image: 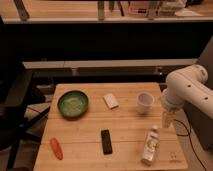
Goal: Pick up the ceramic cup
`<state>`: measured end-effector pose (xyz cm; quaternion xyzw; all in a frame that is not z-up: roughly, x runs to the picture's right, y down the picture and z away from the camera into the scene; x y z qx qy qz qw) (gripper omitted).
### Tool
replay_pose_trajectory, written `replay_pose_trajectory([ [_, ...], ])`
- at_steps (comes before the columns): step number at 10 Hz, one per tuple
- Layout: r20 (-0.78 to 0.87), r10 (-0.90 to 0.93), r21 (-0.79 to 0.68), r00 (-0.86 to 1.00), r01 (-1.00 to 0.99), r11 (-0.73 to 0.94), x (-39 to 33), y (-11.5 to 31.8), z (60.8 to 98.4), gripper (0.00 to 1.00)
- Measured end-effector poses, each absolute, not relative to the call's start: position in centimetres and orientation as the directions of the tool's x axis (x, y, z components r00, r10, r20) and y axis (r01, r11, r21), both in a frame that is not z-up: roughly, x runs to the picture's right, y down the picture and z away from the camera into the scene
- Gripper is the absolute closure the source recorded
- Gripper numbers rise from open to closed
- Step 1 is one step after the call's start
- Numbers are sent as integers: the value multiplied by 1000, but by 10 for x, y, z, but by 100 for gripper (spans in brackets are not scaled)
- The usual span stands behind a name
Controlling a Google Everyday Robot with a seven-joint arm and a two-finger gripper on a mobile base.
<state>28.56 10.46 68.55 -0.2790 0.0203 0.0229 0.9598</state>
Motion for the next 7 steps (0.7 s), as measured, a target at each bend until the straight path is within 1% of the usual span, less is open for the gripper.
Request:
replay_pose_trajectory([
  [4,-24,-9,-525,1000,-5,851,275,89,713,20],
  [7,-6,-30,-526,1000,23,850,276,96,723,20],
])
